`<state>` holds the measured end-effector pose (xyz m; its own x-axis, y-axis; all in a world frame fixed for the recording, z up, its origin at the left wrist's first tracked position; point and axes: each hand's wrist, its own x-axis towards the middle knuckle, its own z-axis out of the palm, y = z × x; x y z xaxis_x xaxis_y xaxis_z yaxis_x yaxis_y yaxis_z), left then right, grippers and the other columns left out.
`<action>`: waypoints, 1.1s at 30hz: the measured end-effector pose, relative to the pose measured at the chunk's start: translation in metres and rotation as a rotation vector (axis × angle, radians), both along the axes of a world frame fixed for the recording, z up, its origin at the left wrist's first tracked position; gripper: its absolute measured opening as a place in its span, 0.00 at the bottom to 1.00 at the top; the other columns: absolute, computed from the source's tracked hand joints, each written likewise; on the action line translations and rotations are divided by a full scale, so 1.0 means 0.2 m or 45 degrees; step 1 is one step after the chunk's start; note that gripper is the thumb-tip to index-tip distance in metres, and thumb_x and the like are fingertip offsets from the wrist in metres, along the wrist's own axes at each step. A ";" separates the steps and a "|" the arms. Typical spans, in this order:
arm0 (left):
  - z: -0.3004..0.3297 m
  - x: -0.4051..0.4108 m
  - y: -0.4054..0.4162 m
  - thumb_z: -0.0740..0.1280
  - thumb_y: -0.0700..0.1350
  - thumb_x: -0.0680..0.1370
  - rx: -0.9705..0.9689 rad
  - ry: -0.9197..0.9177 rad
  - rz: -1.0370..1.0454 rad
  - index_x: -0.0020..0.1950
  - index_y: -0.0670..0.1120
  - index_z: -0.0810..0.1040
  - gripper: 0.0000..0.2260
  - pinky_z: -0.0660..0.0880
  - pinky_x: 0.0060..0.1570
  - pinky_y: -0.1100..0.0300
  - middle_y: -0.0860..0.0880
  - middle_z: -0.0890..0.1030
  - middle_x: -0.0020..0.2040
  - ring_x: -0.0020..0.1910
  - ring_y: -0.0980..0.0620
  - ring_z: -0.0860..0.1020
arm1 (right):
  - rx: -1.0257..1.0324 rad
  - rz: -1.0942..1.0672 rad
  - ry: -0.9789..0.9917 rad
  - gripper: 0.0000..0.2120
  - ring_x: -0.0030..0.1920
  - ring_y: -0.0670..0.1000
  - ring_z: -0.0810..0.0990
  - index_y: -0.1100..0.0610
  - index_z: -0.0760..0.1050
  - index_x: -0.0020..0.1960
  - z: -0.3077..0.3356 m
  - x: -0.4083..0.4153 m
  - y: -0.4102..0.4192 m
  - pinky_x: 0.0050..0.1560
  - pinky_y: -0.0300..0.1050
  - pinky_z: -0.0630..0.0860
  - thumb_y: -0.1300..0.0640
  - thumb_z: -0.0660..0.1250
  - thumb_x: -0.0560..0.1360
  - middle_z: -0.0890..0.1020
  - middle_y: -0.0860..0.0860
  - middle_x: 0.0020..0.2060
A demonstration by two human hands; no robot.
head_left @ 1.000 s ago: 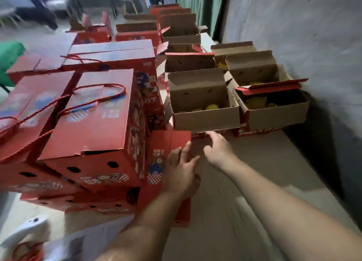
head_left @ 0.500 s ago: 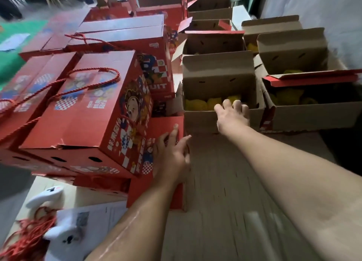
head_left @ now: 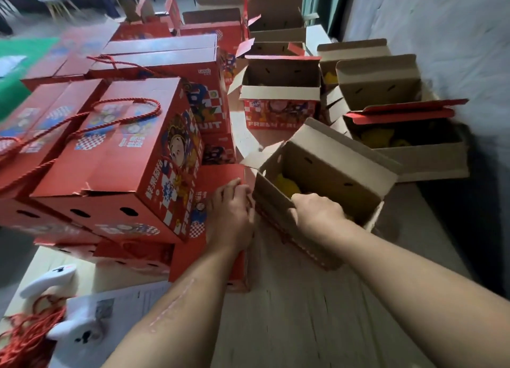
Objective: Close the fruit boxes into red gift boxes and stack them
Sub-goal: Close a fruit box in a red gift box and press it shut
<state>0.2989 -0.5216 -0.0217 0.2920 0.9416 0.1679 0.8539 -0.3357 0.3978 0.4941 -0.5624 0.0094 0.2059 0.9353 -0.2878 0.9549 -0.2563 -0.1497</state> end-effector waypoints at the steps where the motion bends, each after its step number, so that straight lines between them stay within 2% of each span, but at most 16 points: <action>1: 0.01 0.03 -0.01 0.63 0.47 0.81 0.041 -0.028 -0.065 0.70 0.52 0.76 0.17 0.66 0.72 0.49 0.50 0.74 0.74 0.72 0.46 0.69 | -0.044 0.002 0.009 0.07 0.48 0.57 0.81 0.48 0.71 0.51 0.00 -0.04 -0.06 0.42 0.51 0.73 0.46 0.59 0.84 0.80 0.51 0.48; 3: 0.04 0.12 -0.03 0.60 0.47 0.83 -0.004 -0.090 -0.172 0.75 0.49 0.73 0.20 0.67 0.73 0.48 0.48 0.77 0.72 0.71 0.44 0.73 | -0.110 -0.003 0.019 0.03 0.50 0.57 0.82 0.48 0.70 0.52 -0.01 -0.10 -0.18 0.44 0.53 0.76 0.51 0.60 0.84 0.81 0.51 0.50; 5: 0.08 0.23 -0.05 0.59 0.52 0.84 -0.197 -0.100 -0.248 0.80 0.51 0.66 0.23 0.68 0.74 0.47 0.48 0.74 0.76 0.74 0.44 0.71 | -0.153 -0.009 0.044 0.02 0.50 0.57 0.82 0.49 0.71 0.54 0.00 -0.10 -0.31 0.48 0.55 0.80 0.52 0.61 0.84 0.81 0.51 0.49; 7: 0.09 0.34 -0.07 0.61 0.53 0.84 -0.394 -0.070 -0.307 0.83 0.52 0.59 0.27 0.70 0.73 0.45 0.46 0.72 0.77 0.73 0.43 0.72 | -0.138 0.028 0.053 0.04 0.52 0.54 0.82 0.48 0.74 0.57 0.00 -0.05 -0.46 0.52 0.54 0.81 0.50 0.61 0.84 0.81 0.49 0.50; 9: 0.08 0.39 -0.10 0.63 0.47 0.83 -0.535 -0.016 -0.261 0.83 0.54 0.55 0.30 0.73 0.70 0.42 0.46 0.70 0.76 0.70 0.41 0.74 | 0.106 -0.011 0.040 0.13 0.62 0.53 0.77 0.44 0.75 0.64 0.00 0.02 -0.64 0.63 0.53 0.76 0.43 0.64 0.82 0.78 0.47 0.59; 12: 0.06 0.37 -0.13 0.61 0.38 0.81 -0.529 0.032 -0.089 0.81 0.59 0.57 0.32 0.75 0.66 0.42 0.46 0.72 0.72 0.65 0.39 0.77 | 0.418 -0.597 0.089 0.33 0.76 0.60 0.63 0.46 0.63 0.79 -0.03 0.11 -0.91 0.72 0.63 0.68 0.43 0.71 0.78 0.63 0.54 0.78; 15: 0.06 0.33 -0.13 0.59 0.37 0.80 -0.493 0.147 -0.084 0.79 0.58 0.61 0.29 0.77 0.62 0.42 0.44 0.75 0.68 0.63 0.37 0.79 | 0.356 -1.121 0.688 0.40 0.82 0.61 0.55 0.49 0.45 0.84 -0.08 0.17 -0.97 0.75 0.61 0.67 0.57 0.66 0.82 0.49 0.53 0.84; 18: 0.06 0.30 -0.16 0.61 0.37 0.80 -0.523 0.209 -0.073 0.79 0.57 0.61 0.30 0.76 0.60 0.43 0.43 0.74 0.66 0.61 0.37 0.79 | 0.493 -1.215 0.890 0.34 0.77 0.60 0.67 0.45 0.49 0.83 -0.09 0.20 -0.92 0.69 0.57 0.75 0.66 0.58 0.84 0.57 0.53 0.82; 19: 0.05 0.29 -0.19 0.60 0.36 0.79 -0.525 0.177 -0.061 0.79 0.58 0.61 0.30 0.76 0.59 0.45 0.43 0.74 0.66 0.61 0.37 0.79 | 0.575 -1.258 0.891 0.33 0.69 0.58 0.74 0.44 0.51 0.80 -0.10 0.20 -0.92 0.61 0.53 0.81 0.68 0.58 0.83 0.62 0.55 0.79; 21: 0.04 0.27 -0.25 0.58 0.34 0.79 -0.584 0.021 -0.022 0.79 0.58 0.62 0.32 0.75 0.59 0.47 0.43 0.75 0.67 0.62 0.38 0.78 | 0.663 -1.319 0.875 0.34 0.55 0.52 0.79 0.41 0.49 0.77 -0.11 0.19 -0.94 0.46 0.44 0.80 0.69 0.58 0.83 0.66 0.57 0.76; 23: 0.05 0.23 -0.30 0.57 0.33 0.78 -0.660 -0.115 0.012 0.79 0.59 0.64 0.33 0.76 0.63 0.48 0.45 0.79 0.67 0.64 0.40 0.79 | 0.603 -1.389 0.849 0.34 0.64 0.58 0.78 0.43 0.48 0.81 -0.11 0.20 -0.97 0.56 0.54 0.81 0.67 0.58 0.84 0.66 0.56 0.78; 25: 0.06 0.19 -0.34 0.57 0.32 0.79 -0.729 -0.243 0.026 0.78 0.60 0.67 0.33 0.77 0.64 0.49 0.48 0.81 0.67 0.65 0.43 0.79 | 0.511 -1.406 0.830 0.28 0.73 0.62 0.72 0.47 0.55 0.83 -0.09 0.23 -0.99 0.69 0.62 0.74 0.64 0.55 0.86 0.69 0.55 0.77; 26: 0.08 0.18 -0.38 0.56 0.33 0.79 -0.760 -0.315 0.020 0.77 0.62 0.69 0.33 0.78 0.64 0.49 0.51 0.81 0.66 0.64 0.45 0.79 | 0.493 -1.381 0.814 0.26 0.73 0.61 0.72 0.48 0.59 0.82 -0.06 0.24 -1.02 0.70 0.63 0.73 0.63 0.55 0.86 0.71 0.55 0.76; 30: 0.20 0.06 -0.50 0.58 0.35 0.79 -0.816 -0.555 -0.058 0.72 0.67 0.74 0.31 0.81 0.60 0.46 0.59 0.83 0.62 0.60 0.52 0.81 | 0.557 -1.202 0.677 0.25 0.68 0.60 0.77 0.45 0.65 0.80 0.16 0.25 -1.16 0.66 0.61 0.76 0.61 0.56 0.85 0.78 0.52 0.69; 32: 0.31 -0.03 -0.57 0.60 0.36 0.79 -0.780 -0.707 -0.136 0.71 0.68 0.75 0.30 0.81 0.60 0.46 0.61 0.84 0.60 0.60 0.54 0.82 | 0.616 -1.078 0.636 0.27 0.64 0.58 0.79 0.38 0.65 0.78 0.33 0.26 -1.22 0.62 0.60 0.79 0.59 0.58 0.82 0.80 0.47 0.66; 33: 0.38 -0.09 -0.61 0.60 0.37 0.78 -0.740 -0.766 -0.178 0.71 0.68 0.75 0.30 0.81 0.60 0.46 0.62 0.84 0.60 0.61 0.55 0.82 | 0.665 -1.027 0.612 0.29 0.58 0.55 0.82 0.31 0.66 0.75 0.42 0.24 -1.25 0.55 0.56 0.81 0.57 0.59 0.80 0.83 0.41 0.61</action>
